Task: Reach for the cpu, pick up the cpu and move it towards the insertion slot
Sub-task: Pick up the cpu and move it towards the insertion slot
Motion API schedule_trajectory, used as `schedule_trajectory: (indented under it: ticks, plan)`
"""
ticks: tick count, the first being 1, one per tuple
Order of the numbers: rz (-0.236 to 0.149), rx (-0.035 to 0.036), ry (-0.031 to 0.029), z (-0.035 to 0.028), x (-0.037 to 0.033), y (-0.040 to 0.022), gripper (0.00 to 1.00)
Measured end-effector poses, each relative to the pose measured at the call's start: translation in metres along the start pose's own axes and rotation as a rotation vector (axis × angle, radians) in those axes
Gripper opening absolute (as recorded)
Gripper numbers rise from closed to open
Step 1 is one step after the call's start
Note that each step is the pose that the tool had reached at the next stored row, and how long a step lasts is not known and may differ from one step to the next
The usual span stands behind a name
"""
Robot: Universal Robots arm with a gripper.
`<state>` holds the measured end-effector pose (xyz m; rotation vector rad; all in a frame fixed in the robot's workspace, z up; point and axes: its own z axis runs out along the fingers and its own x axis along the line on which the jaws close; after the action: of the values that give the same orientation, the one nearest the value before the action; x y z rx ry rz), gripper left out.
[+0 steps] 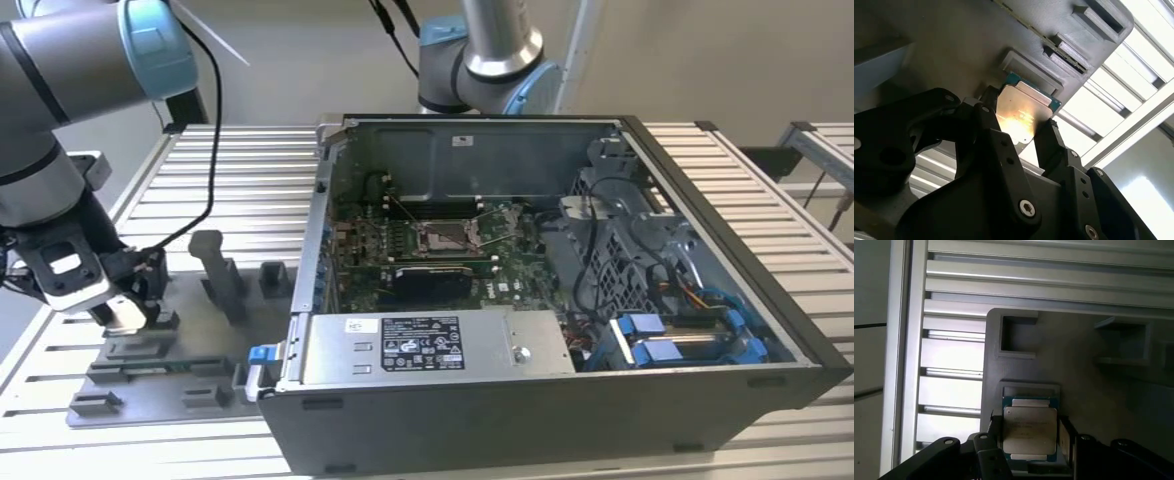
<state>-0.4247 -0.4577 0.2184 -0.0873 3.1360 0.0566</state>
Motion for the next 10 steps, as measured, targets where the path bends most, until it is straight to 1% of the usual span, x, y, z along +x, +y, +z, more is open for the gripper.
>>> schedule_trajectory:
  ticks: [10]
  plan:
    - [0.0,0.0,0.0,-0.0075,0.0,0.0003,0.0]
